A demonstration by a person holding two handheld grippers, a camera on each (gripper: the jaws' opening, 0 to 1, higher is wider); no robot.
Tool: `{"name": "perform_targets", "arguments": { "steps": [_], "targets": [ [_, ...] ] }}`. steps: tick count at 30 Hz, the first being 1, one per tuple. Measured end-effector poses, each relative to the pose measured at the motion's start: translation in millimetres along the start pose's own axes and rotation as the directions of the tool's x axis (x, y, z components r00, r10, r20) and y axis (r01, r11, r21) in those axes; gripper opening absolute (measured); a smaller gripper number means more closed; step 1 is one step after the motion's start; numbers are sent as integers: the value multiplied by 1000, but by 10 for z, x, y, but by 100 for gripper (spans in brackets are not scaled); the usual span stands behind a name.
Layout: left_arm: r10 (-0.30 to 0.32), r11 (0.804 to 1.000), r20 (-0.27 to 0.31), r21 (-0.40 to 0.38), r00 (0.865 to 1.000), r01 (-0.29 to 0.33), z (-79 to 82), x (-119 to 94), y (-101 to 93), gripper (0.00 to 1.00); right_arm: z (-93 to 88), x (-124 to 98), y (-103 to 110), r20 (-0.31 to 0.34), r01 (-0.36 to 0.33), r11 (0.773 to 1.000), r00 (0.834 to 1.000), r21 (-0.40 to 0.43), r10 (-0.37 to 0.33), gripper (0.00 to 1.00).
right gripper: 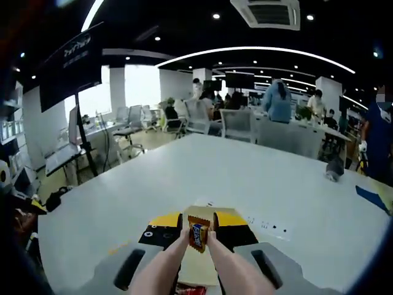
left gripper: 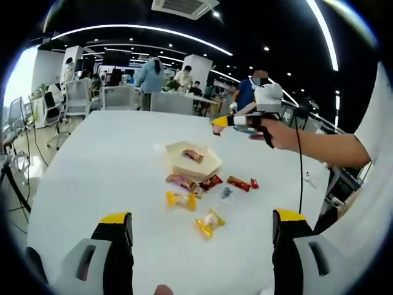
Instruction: Place the target food into the container with the food tongs after gripping and lifting it, then release it inside without dropping or visibly crushing the food.
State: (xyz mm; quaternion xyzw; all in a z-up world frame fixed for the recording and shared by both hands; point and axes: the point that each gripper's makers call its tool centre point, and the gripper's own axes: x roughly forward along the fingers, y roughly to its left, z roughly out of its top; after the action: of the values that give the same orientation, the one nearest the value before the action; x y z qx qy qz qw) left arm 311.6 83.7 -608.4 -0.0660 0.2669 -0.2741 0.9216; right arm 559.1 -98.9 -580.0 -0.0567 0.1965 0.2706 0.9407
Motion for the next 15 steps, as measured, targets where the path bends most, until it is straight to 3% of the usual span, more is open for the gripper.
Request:
{"name": "perform_targets", "arguments": {
  "steps": [15],
  "targets": [
    [33, 999, 18, -14, 999, -33, 27, -88, 100, 95, 87, 71, -49, 34, -4, 1000, 999, -30, 5, 26]
  ]
}}
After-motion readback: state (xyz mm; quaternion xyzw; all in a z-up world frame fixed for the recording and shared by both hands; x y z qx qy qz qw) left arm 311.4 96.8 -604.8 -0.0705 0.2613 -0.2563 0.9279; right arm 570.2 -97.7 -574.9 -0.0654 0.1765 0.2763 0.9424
